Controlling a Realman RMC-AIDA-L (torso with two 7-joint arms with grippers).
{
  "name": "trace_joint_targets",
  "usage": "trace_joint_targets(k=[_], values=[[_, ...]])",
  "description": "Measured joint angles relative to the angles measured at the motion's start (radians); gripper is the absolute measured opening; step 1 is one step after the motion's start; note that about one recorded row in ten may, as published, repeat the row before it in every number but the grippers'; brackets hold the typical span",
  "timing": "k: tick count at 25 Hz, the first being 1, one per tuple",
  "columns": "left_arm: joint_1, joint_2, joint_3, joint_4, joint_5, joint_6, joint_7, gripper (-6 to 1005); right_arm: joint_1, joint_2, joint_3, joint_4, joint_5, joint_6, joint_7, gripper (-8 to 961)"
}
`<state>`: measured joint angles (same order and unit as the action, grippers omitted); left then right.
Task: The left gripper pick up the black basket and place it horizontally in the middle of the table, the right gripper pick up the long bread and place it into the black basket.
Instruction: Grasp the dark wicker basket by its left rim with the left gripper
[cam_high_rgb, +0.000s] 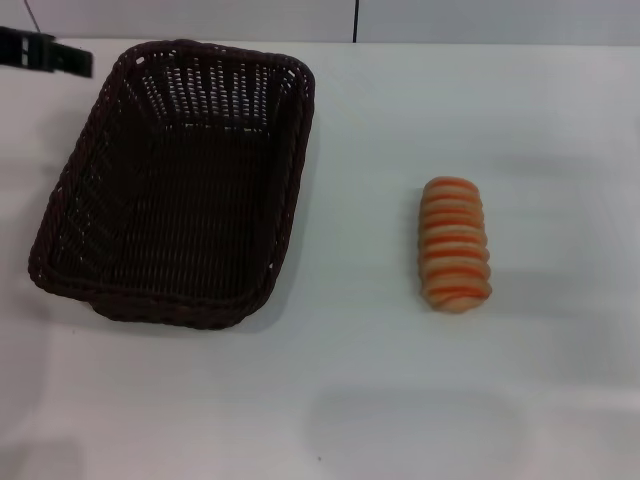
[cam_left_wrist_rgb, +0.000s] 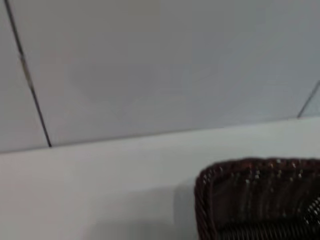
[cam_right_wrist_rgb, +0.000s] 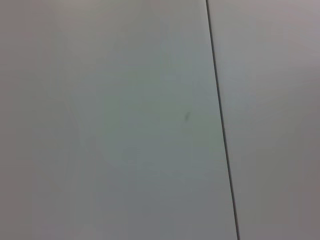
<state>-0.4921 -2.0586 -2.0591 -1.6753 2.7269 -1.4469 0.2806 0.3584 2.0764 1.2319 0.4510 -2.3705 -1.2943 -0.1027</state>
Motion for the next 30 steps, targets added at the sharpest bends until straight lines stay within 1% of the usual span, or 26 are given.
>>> trace_joint_targets(k=[2,7,11,23,30], values=[[-0.026,0.0,0.029,0.029,0.037,-0.02,-0.032,812,0.004,-0.001,0.0,0.0,-0.003,-0.002,-0.001,713],[-0.065,0.0,0.057,0.119,0.085,-0.037,-0.061,808,0.02,-0.002,-0.001,-0.013,-0.007,-0.003,-0.003,714],[-0.072,0.0,0.07,0.183,0.098,-0.019,-0.064,798,0.028,-0.003,-0.001,-0.026,-0.007,-0.003,-0.004,714],[-0.07,0.0,0.089,0.288,0.117,0.053,-0.054,766,0.019,-0.003,-0.004,-0.025,-0.007,-0.006,-0.005,713],[-0.077,0.002,0.09,0.334,0.13,0.066,-0.041,748,0.014,-0.003,-0.005,-0.023,-0.008,-0.014,-0.005,713]])
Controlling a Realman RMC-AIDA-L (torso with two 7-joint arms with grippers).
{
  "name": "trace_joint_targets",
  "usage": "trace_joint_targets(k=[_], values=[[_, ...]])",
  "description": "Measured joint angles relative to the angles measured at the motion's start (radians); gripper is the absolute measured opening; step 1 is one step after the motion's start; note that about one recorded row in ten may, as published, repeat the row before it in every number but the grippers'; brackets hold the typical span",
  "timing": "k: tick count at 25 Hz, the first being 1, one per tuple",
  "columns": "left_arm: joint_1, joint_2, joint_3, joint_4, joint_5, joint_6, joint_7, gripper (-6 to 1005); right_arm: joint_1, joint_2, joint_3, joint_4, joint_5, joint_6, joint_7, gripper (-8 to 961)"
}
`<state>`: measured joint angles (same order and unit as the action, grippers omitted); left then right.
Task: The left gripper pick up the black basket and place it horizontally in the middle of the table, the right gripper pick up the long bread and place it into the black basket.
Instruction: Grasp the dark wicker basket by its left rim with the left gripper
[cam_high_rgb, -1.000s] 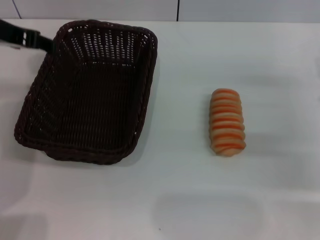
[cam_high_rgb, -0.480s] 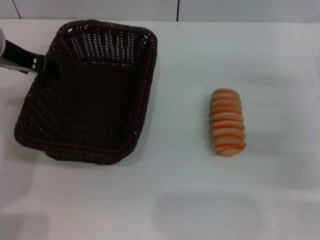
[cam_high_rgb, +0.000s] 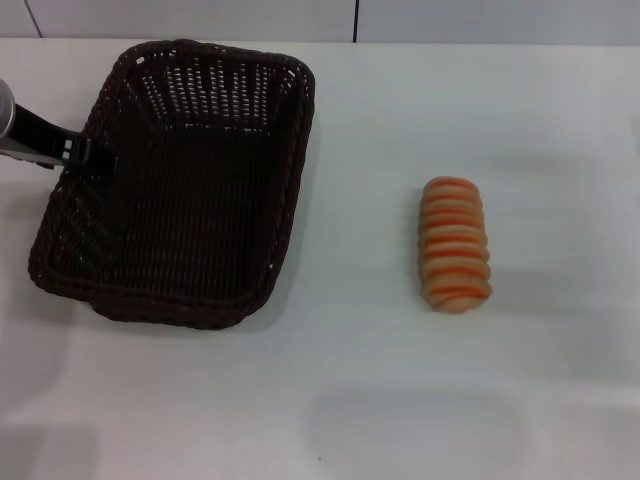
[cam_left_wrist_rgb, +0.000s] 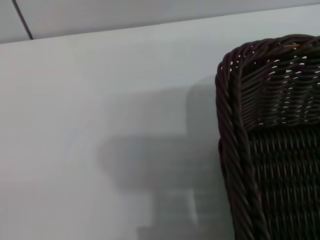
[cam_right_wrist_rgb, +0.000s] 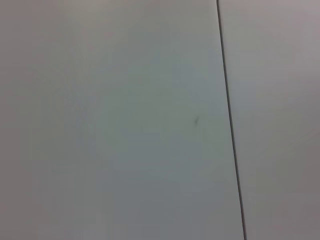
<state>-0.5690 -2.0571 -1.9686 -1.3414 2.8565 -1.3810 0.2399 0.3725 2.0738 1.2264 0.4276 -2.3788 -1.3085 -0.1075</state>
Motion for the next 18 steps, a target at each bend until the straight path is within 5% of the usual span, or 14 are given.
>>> trace_joint_targets(k=[6,18], values=[[-0.007,0.0,0.029,0.005,0.008,-0.005,0.02,732,-0.003,0.0,-0.003,0.0,0.0,-0.022,0.0,713],[-0.019,-0.001,0.055,0.006,0.031,-0.006,0.027,307,-0.009,0.002,-0.004,0.0,0.0,-0.031,0.0,714]])
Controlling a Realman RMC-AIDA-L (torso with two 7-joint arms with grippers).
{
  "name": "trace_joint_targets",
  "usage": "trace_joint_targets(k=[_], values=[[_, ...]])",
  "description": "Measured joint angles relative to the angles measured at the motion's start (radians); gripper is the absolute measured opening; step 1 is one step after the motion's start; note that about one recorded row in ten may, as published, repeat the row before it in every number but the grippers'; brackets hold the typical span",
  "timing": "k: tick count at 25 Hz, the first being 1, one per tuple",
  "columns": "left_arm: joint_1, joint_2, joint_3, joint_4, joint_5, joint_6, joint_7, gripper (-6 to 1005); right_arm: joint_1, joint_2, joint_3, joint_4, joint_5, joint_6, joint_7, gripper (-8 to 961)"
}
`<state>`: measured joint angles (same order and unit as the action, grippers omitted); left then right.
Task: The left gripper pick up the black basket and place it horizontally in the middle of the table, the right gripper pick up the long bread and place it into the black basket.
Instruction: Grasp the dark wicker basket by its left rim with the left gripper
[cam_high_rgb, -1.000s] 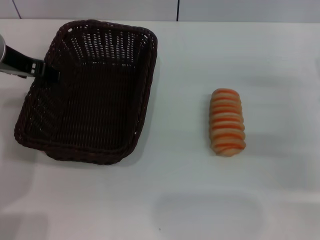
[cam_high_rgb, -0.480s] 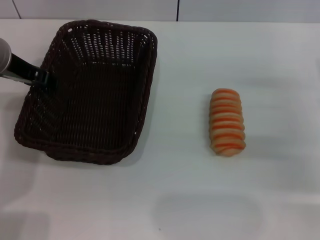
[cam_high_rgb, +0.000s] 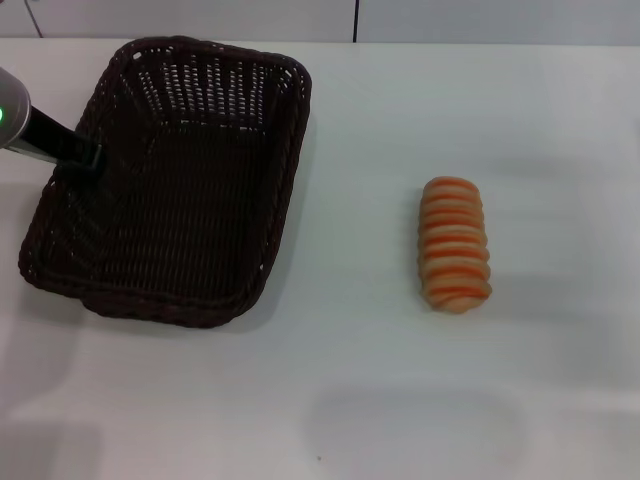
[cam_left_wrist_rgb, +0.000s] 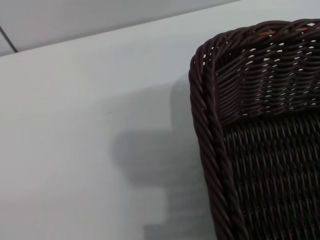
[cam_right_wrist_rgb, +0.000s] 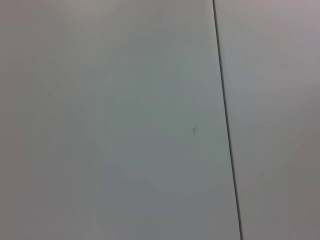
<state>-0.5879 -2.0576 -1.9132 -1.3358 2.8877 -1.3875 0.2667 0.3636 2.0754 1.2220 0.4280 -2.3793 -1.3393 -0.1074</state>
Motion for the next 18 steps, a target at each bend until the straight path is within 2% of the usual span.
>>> trace_joint_targets(k=[6,10,11,14,16,18], values=[[0.0,0.001,-0.016,-0.037,-0.001,0.005,0.079,236,-0.003,0.0,0.004,0.001,0.0,0.0,0.0,714],[0.003,0.002,-0.043,-0.067,-0.008,0.001,0.142,235,-0.007,0.0,0.009,0.003,0.0,0.0,0.0,714],[0.002,0.002,-0.09,-0.09,-0.028,-0.01,0.219,235,-0.011,0.0,0.01,0.004,0.003,0.0,0.0,714],[0.0,0.004,-0.132,-0.101,-0.064,-0.025,0.291,227,-0.017,0.001,0.011,0.004,0.007,0.0,0.0,714],[-0.021,0.013,-0.225,-0.111,-0.14,-0.065,0.434,219,-0.028,0.001,0.017,0.008,0.01,0.0,0.0,713],[-0.043,0.024,-0.281,-0.111,-0.185,-0.093,0.532,210,-0.034,0.002,0.02,0.013,0.011,0.001,0.0,713]])
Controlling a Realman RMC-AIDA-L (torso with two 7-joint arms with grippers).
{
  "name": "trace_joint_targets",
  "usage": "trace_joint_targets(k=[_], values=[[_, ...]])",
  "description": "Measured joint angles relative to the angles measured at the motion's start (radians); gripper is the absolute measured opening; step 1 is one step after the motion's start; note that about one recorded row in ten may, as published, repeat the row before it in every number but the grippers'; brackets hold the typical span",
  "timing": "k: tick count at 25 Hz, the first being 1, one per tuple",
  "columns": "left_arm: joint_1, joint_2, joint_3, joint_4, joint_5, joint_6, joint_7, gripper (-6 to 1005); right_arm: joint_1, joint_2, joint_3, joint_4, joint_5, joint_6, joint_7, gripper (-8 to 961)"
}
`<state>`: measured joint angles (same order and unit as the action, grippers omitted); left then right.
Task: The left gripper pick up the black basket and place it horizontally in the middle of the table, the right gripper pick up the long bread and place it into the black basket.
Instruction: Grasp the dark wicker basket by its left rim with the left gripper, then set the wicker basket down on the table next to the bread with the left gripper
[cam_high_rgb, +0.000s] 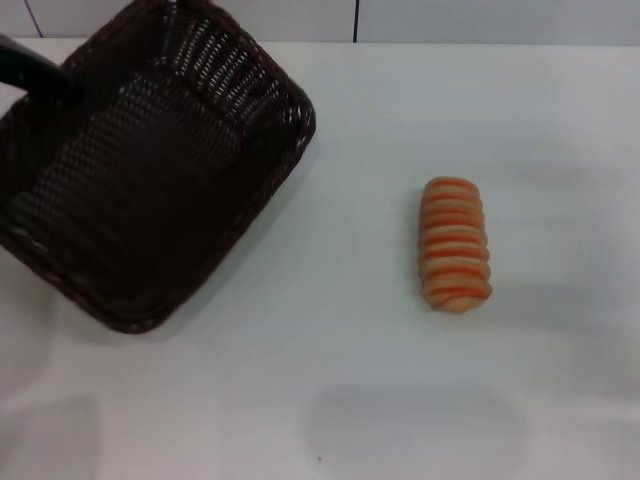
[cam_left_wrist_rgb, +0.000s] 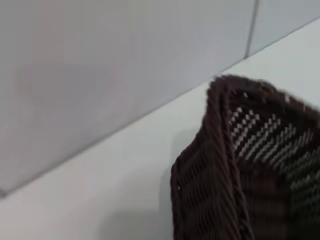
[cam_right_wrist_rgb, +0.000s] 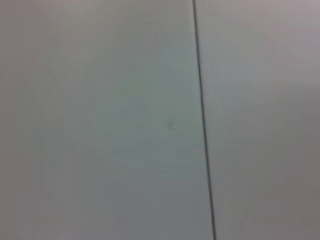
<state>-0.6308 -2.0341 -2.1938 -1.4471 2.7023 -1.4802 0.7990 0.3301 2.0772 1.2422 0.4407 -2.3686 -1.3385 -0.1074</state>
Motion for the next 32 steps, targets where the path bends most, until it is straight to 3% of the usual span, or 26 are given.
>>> trace_joint_targets(k=[2,3,5,6,9,11,13,24,32], values=[[-0.009,0.007,-0.015,0.002,-0.018,-0.011,0.032,202,-0.017,0.001,0.007,0.018,0.0,0.005,0.0,713],[-0.028,0.027,-0.034,0.015,-0.051,-0.034,0.085,197,-0.038,0.001,0.014,0.041,0.0,0.009,0.0,713],[-0.038,0.039,-0.039,0.023,-0.07,-0.046,0.111,188,-0.046,0.001,0.016,0.052,0.0,0.01,0.0,713],[-0.056,0.059,-0.042,0.032,-0.097,-0.069,0.157,188,-0.064,0.002,0.018,0.068,0.0,0.01,0.0,713],[-0.064,0.067,-0.042,0.034,-0.109,-0.083,0.181,188,-0.082,0.003,0.018,0.08,0.0,0.01,0.0,714],[-0.088,0.089,-0.044,0.048,-0.148,-0.149,0.295,188,-0.102,0.006,0.018,0.082,0.001,0.01,0.0,714],[-0.102,0.097,-0.044,0.064,-0.17,-0.206,0.372,187,-0.114,0.008,0.018,0.081,0.002,0.01,0.0,714],[-0.185,0.104,-0.045,0.204,-0.223,-0.363,0.534,188,-0.154,0.009,0.004,0.065,0.053,0.004,0.0,713],[-0.235,0.067,-0.035,0.289,-0.279,-0.421,0.55,191,-0.154,0.009,0.003,0.066,0.054,0.005,0.0,713]])
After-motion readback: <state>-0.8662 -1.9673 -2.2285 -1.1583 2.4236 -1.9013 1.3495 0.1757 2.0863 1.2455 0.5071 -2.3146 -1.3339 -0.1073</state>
